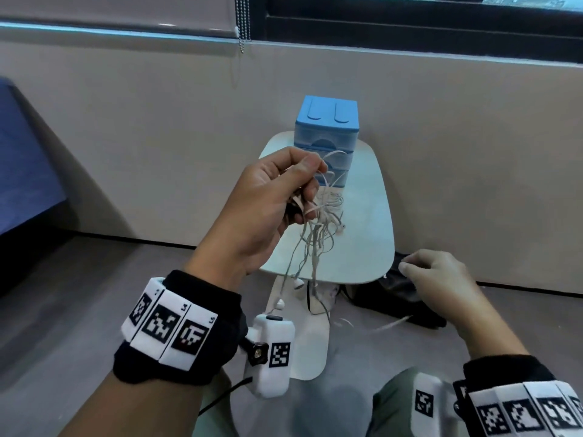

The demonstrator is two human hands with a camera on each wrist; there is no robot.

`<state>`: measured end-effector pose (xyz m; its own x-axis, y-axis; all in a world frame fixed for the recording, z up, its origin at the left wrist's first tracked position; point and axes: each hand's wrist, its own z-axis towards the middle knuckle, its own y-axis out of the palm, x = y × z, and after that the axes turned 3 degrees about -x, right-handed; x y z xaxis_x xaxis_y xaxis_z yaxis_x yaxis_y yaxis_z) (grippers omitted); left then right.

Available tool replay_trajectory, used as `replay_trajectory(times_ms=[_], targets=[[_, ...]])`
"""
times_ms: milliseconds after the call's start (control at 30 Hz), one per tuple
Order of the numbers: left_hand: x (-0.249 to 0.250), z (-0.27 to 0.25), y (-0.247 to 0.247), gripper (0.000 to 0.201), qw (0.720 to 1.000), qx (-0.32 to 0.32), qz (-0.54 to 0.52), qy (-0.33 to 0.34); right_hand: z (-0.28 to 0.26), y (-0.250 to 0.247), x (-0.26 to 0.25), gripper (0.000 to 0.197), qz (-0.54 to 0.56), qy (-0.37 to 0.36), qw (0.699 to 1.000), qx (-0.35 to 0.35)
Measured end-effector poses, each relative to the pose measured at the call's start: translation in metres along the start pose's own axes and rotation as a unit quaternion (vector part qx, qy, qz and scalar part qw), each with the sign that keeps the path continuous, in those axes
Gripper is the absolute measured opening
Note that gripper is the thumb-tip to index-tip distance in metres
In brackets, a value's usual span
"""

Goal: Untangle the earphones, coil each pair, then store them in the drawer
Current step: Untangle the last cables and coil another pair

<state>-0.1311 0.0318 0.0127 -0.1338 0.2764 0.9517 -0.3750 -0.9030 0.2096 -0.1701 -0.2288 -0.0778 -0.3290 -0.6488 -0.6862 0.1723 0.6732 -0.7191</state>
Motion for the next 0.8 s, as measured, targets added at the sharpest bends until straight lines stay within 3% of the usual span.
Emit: replay_trajectory(times_ms=[67, 167, 233, 300, 433, 600, 800], targets=[[0.000, 0.001, 0.003, 0.019, 1.000, 0.004, -0.006, 0.003, -0.011, -0.001, -0.014, 0.016, 0.075, -0.054, 0.995, -0.032], [-0.001, 0.002, 0.006, 0.018, 1.000, 0.015, -0.018, 0.005, -0.032, 0.009, -0.036, 0.023, 0.139, -0.144, 0.967, -0.159], [-0.002, 0.002, 0.008, 0.017, 1.000, 0.020, -0.021, 0.006, -0.043, 0.024, -0.045, 0.031, 0.193, -0.168, 0.936, -0.242], [-0.002, 0.001, 0.009, 0.017, 0.999, 0.025, -0.024, 0.007, -0.048, 0.043, -0.048, 0.033, 0.221, -0.171, 0.918, -0.283], [0.000, -0.003, 0.005, 0.017, 0.999, 0.034, -0.026, 0.010, -0.049, 0.070, -0.053, 0.005, 0.212, -0.189, 0.919, -0.272], [0.003, -0.009, -0.014, 0.020, 0.997, 0.065, -0.040, 0.011, -0.043, 0.063, -0.042, 0.021, 0.226, -0.191, 0.911, -0.286], [-0.011, -0.017, -0.037, 0.019, 0.990, 0.129, -0.059, 0.002, -0.039, 0.053, -0.023, 0.008, 0.222, -0.184, 0.912, -0.290]])
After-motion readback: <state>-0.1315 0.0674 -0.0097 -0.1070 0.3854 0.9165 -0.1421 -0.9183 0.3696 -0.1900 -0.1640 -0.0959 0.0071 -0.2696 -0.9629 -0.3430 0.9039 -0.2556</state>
